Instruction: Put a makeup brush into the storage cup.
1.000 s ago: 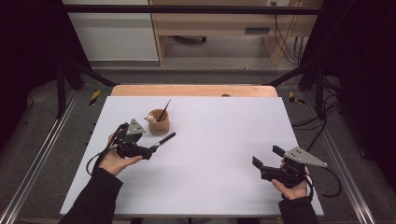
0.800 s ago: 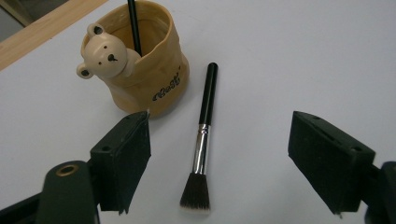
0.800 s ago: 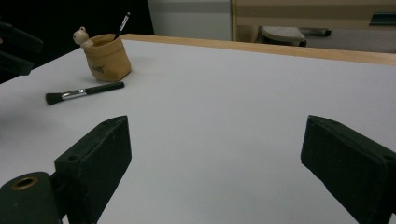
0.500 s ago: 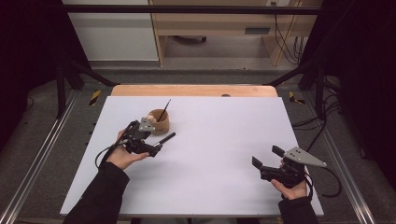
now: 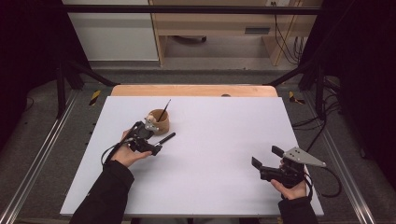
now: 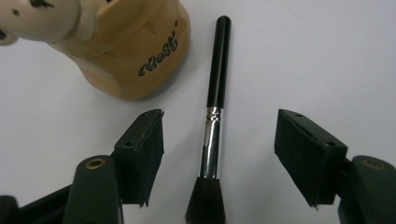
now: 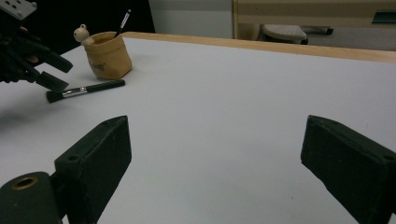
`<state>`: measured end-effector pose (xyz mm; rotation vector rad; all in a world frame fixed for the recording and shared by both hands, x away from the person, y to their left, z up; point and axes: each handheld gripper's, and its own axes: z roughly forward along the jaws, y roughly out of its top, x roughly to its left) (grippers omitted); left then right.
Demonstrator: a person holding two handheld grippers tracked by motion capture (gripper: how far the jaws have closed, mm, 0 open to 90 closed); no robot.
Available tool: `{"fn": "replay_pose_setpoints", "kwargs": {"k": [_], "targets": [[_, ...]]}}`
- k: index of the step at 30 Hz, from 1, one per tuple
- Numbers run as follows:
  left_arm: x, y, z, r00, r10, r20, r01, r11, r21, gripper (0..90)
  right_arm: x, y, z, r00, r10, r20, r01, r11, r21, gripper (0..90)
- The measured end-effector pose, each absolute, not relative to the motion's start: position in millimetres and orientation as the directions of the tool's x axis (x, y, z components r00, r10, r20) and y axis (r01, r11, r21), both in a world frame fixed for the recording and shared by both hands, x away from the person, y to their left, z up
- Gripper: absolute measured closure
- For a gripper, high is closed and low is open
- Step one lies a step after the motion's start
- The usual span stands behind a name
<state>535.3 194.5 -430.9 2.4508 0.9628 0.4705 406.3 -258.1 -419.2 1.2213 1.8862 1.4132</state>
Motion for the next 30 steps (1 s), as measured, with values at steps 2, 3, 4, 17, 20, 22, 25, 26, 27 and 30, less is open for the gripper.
{"fn": "replay_pose_setpoints", "kwargs": {"k": [2, 3, 4, 17, 20, 22, 25, 26, 27, 30], "targets": [[537, 194, -434, 0.695, 0.704, 0.144, 0.55, -0.65, 0.524, 34.2, 406, -258, -419, -0.485, 0.865, 0.127, 0.367, 0.069, 0.928, 9.0], [538, 194, -436, 0.695, 0.704, 0.144, 0.552, -0.652, 0.52, 35.1, 406, -258, -419, -0.485, 0.865, 0.126, 0.367, 0.07, 0.928, 9.0], [539, 194, -437, 0.697, 0.702, 0.142, 0.553, -0.654, 0.517, 36.0, 406, -258, -419, -0.484, 0.866, 0.128, 0.369, 0.069, 0.927, 9.0], [546, 191, -448, 0.699, 0.702, 0.134, 0.569, -0.66, 0.491, 51.0, 407, -257, -420, -0.489, 0.863, 0.125, 0.371, 0.076, 0.926, 9.0], [547, 190, -450, 0.701, 0.7, 0.132, 0.572, -0.664, 0.482, 54.1, 407, -256, -421, -0.49, 0.862, 0.125, 0.371, 0.077, 0.926, 9.0], [547, 190, -451, 0.704, 0.7, 0.124, 0.574, -0.662, 0.482, 56.1, 407, -256, -421, -0.492, 0.862, 0.125, 0.371, 0.077, 0.925, 9.0], [548, 189, -452, 0.707, 0.697, 0.12, 0.575, -0.665, 0.477, 59.7, 407, -255, -420, -0.488, 0.863, 0.132, 0.378, 0.073, 0.923, 9.0], [548, 189, -452, 0.711, 0.693, 0.115, 0.576, -0.669, 0.47, 61.0, 407, -255, -421, -0.488, 0.863, 0.133, 0.378, 0.072, 0.923, 9.0], [549, 189, -453, 0.712, 0.693, 0.111, 0.578, -0.668, 0.468, 62.4, 407, -255, -421, -0.487, 0.863, 0.132, 0.379, 0.073, 0.923, 9.0], [549, 189, -453, 0.715, 0.691, 0.105, 0.578, -0.669, 0.467, 65.1, 407, -255, -420, -0.489, 0.862, 0.133, 0.378, 0.072, 0.923, 9.0]]}}
